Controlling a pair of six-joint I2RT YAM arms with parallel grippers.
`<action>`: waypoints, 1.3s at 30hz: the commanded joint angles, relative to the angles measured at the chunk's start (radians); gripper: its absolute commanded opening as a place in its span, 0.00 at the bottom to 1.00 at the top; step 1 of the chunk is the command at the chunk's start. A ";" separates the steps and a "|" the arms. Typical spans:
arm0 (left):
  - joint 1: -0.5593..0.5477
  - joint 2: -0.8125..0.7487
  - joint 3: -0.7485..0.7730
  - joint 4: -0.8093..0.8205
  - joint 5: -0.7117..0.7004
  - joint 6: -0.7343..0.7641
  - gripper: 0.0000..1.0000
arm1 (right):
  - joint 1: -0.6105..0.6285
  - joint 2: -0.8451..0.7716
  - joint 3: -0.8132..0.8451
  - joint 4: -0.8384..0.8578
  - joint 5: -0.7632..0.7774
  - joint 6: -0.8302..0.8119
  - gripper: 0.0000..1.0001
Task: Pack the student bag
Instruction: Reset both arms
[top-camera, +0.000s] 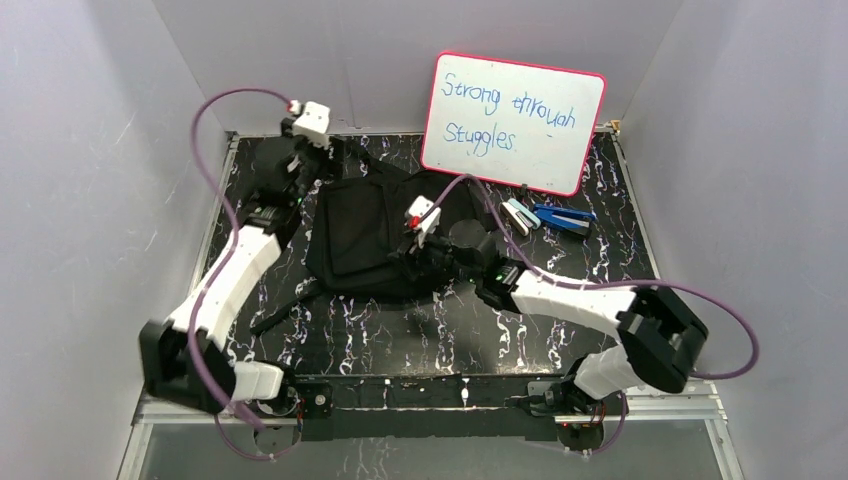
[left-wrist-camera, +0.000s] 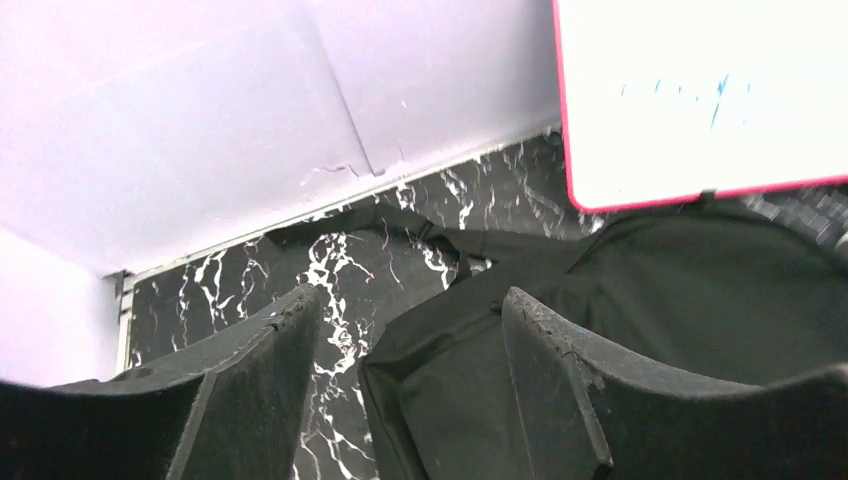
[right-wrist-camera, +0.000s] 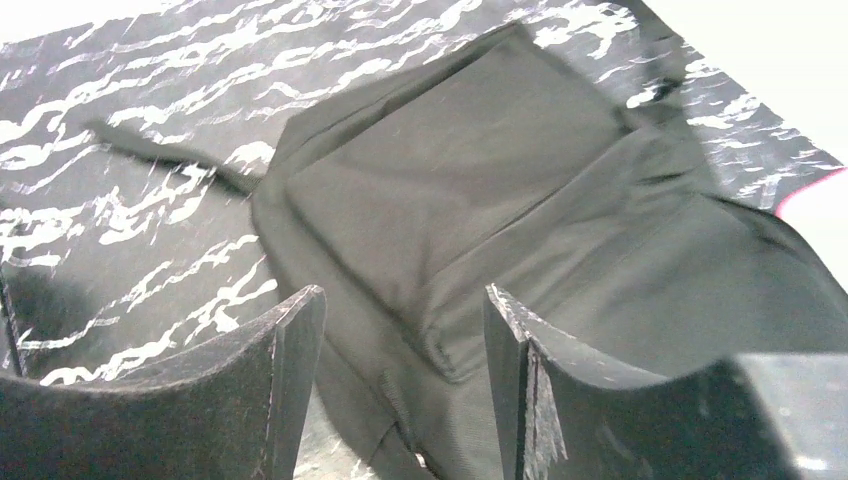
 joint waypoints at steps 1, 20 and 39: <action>0.004 -0.208 -0.117 -0.052 -0.182 -0.287 0.65 | 0.000 -0.114 0.086 -0.121 0.229 0.003 0.70; 0.009 -0.763 -0.434 -0.506 -0.404 -0.651 0.67 | -0.261 -0.457 0.068 -0.603 0.595 0.228 0.99; 0.010 -0.813 -0.508 -0.442 -0.453 -0.622 0.68 | -0.343 -0.770 -0.154 -0.627 0.421 0.203 0.99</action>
